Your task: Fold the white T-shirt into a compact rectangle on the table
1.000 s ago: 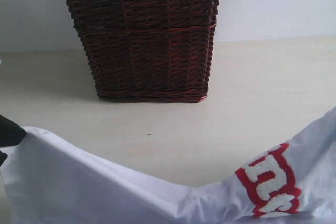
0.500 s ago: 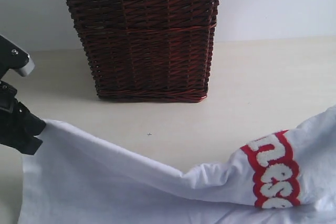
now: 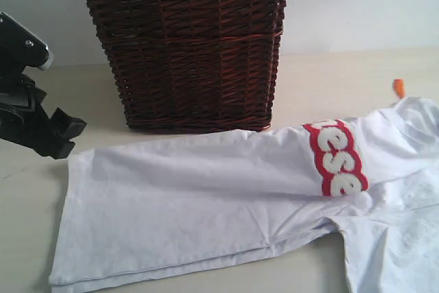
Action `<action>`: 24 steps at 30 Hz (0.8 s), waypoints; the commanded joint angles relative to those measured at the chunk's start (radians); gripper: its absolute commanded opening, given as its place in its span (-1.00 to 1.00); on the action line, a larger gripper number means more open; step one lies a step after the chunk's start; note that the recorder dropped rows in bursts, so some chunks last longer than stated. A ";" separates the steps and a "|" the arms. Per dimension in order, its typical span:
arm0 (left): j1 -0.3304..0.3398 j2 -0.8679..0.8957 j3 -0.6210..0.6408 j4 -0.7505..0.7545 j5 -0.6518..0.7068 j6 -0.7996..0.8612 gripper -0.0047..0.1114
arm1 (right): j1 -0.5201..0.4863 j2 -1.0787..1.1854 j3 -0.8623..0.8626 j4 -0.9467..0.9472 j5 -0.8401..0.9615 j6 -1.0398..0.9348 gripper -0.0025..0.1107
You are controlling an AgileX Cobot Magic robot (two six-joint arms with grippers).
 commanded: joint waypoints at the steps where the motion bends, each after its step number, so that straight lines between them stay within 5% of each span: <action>1: 0.003 0.003 0.002 0.002 0.002 -0.046 0.73 | -0.005 -0.018 -0.067 0.012 0.037 -0.009 0.18; 7: -0.046 -0.115 0.002 -0.003 0.095 -0.058 0.54 | -0.005 -0.076 -0.091 -0.260 0.401 0.143 -0.24; 10: -0.059 -0.234 0.002 -0.077 0.136 -0.058 0.03 | -0.005 -0.093 -0.091 -0.503 0.612 0.284 -0.73; 11: -0.059 -0.284 0.002 -0.116 0.136 -0.058 -0.21 | -0.005 -0.104 -0.091 -0.560 0.657 0.303 -0.93; 12: -0.059 -0.374 0.002 -0.152 0.123 -0.052 -0.69 | -0.005 -0.144 -0.091 -0.614 0.666 0.341 -0.96; 13: -0.059 -0.420 0.002 -0.139 0.110 -0.040 -0.91 | -0.005 -0.168 -0.091 -0.612 0.651 0.353 -0.96; 19: -0.026 -0.716 0.040 -0.172 0.070 -0.024 -0.89 | -0.005 -0.455 -0.094 -0.208 0.310 0.351 -0.96; 24: 0.144 -0.972 0.267 -0.229 0.070 -0.056 -0.89 | -0.005 -0.635 -0.087 -0.200 0.128 0.433 -0.96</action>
